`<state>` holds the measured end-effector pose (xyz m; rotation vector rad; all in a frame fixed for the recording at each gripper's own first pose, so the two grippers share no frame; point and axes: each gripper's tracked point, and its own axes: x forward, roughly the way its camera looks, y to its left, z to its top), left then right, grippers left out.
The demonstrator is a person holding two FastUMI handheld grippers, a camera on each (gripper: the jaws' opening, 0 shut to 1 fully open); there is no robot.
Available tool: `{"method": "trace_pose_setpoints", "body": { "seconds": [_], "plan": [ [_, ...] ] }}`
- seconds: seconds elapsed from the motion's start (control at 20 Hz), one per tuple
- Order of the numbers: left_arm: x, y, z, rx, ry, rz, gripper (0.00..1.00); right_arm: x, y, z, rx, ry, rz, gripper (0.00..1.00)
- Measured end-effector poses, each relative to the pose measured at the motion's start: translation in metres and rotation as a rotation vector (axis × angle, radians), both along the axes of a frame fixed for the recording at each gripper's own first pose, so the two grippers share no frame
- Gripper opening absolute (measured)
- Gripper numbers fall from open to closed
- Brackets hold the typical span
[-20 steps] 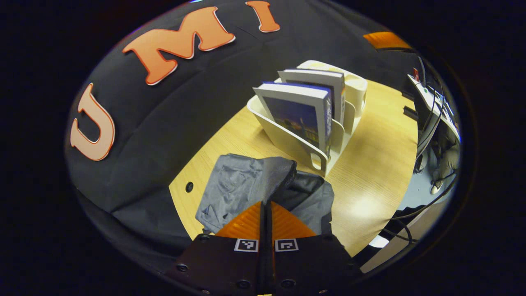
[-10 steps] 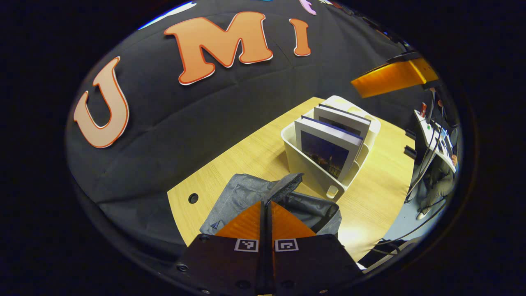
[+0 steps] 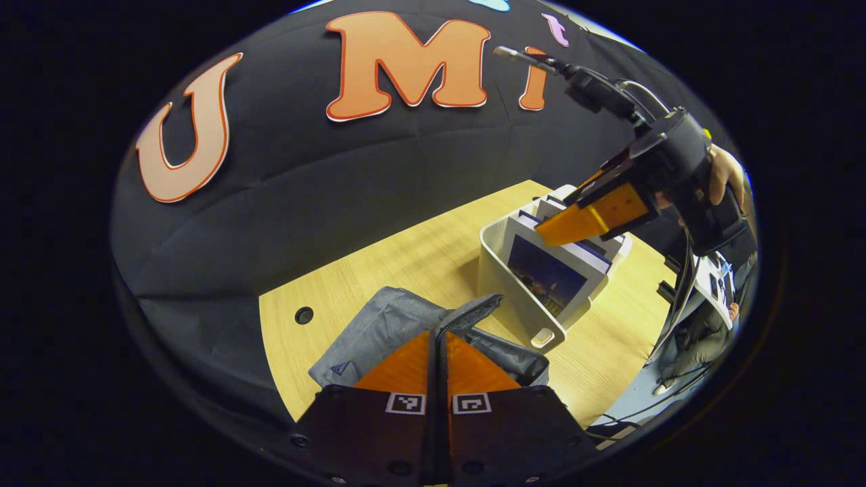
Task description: Open the schoolbag, grab two books from the bookshelf and put them into the schoolbag.
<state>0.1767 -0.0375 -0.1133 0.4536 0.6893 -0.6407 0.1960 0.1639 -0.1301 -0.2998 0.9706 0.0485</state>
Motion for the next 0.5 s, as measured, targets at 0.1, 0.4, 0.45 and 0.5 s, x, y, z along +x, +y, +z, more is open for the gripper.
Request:
{"method": "trace_pose_setpoints", "body": {
  "seconds": [0.1, 0.4, 0.45, 0.5],
  "plan": [
    [0.002, -0.001, -0.003, 0.001, 0.008, 0.003, 0.01, 0.006, -0.006, -0.015, 0.014, 0.042, -0.038, 0.99],
    [0.004, 0.001, -0.009, -0.007, 0.029, 0.031, 0.01, 0.014, -0.019, -0.051, 0.059, 0.129, -0.115, 0.94],
    [0.004, 0.001, -0.011, -0.010, 0.034, 0.036, 0.01, 0.014, -0.020, -0.056, 0.065, 0.143, -0.121, 0.91],
    [0.003, 0.000, -0.012, -0.012, 0.040, 0.040, 0.01, 0.013, -0.021, -0.061, 0.064, 0.154, -0.124, 0.85]
  ]
}}
